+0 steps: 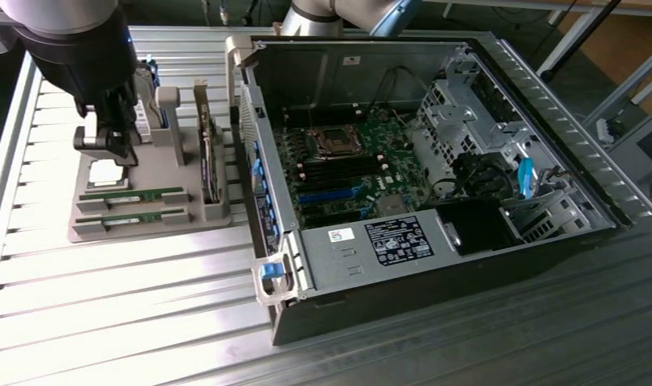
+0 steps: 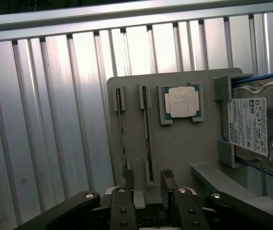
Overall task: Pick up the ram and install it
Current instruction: 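Pick up the ram and move it above insertion slot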
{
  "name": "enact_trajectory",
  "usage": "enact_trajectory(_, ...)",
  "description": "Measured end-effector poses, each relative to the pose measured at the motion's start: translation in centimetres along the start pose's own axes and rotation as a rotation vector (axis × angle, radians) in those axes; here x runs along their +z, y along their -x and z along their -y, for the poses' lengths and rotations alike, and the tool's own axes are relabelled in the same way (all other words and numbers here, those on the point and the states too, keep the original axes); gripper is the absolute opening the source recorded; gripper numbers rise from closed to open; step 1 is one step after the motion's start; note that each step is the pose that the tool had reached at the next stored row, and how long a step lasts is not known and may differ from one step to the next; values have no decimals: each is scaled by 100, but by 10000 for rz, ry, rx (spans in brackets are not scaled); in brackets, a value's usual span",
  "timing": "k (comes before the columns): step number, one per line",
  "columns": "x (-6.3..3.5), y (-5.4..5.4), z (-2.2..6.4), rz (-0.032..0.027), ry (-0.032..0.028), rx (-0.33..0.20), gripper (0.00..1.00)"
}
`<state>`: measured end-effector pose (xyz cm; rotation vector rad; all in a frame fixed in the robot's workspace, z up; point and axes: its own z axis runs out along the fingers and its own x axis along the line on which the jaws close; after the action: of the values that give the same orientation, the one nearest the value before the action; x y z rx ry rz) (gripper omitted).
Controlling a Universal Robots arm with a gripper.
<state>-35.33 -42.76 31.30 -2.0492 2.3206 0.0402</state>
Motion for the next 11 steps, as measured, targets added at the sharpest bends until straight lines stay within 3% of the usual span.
enact_trajectory(11, 33, -5, -29, 2, -1, 0, 35)
